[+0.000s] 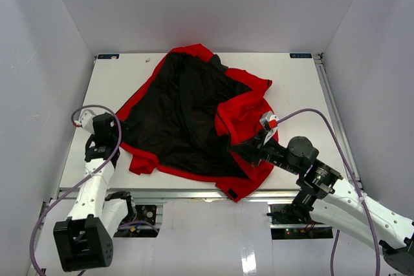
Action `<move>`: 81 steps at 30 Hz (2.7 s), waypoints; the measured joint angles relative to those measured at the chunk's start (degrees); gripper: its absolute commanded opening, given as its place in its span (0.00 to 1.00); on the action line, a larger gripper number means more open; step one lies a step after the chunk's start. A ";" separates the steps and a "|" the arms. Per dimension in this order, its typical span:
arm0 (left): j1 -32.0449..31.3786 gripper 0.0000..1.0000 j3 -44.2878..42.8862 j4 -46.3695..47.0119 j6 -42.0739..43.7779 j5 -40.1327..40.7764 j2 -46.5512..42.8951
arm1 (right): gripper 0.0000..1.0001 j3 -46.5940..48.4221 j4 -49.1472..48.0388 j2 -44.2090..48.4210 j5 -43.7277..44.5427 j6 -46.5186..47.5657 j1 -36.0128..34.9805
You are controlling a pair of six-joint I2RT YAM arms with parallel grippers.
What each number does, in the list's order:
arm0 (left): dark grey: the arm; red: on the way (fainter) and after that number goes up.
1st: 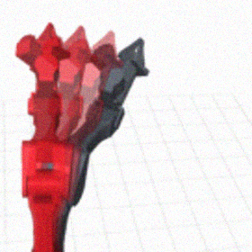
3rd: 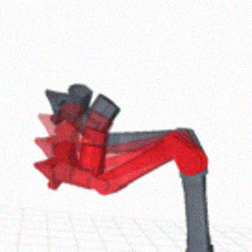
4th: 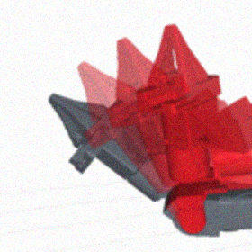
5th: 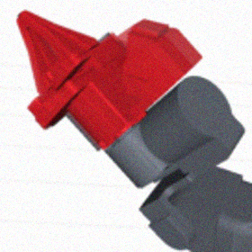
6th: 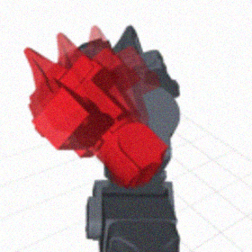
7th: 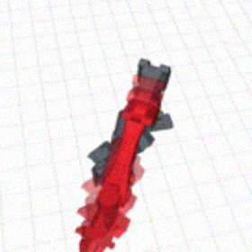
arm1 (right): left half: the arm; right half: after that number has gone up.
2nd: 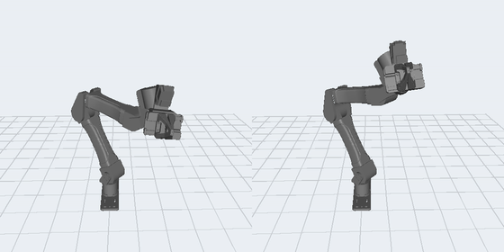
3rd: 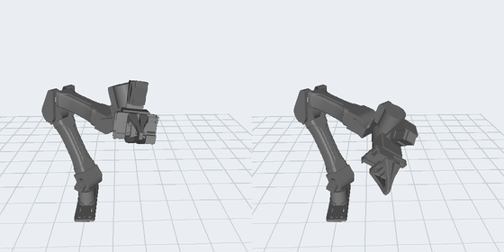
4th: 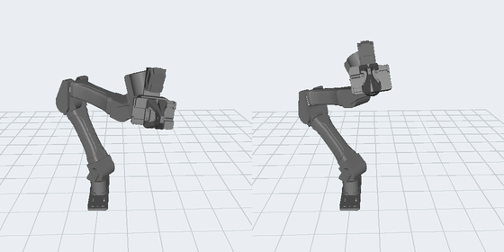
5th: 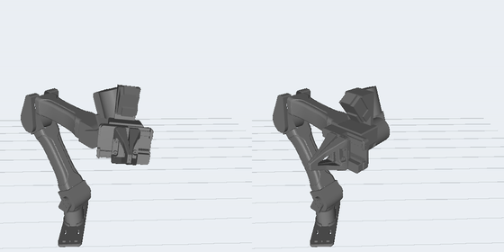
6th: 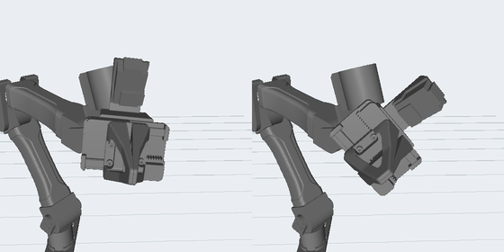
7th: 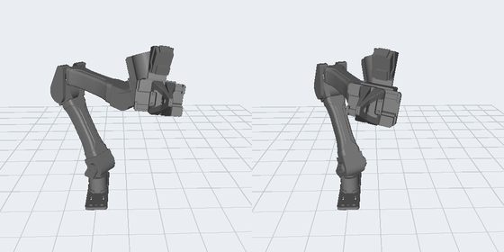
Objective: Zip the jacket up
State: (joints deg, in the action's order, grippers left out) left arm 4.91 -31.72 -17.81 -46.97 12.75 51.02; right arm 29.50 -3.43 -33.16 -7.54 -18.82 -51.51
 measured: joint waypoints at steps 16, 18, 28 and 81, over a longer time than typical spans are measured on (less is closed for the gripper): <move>26.32 0.71 9.12 17.99 -4.08 -13.51 9.57 | 0.08 -2.10 1.68 6.77 -1.27 0.28 0.00; 26.34 0.71 10.36 21.05 -4.10 -15.34 13.55 | 0.08 -2.10 2.12 6.96 -1.56 0.28 0.00; 26.45 0.73 9.86 29.25 -4.04 -17.14 22.16 | 0.08 -2.10 3.48 8.47 -1.43 0.56 0.00; -46.56 0.65 6.84 21.25 18.06 -23.63 5.63 | 0.08 -2.10 3.44 3.43 2.76 1.28 0.00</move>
State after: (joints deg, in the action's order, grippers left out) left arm -41.65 -24.87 3.44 -28.90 -10.87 56.65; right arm 27.40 0.01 -29.73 -4.78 -17.54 -51.51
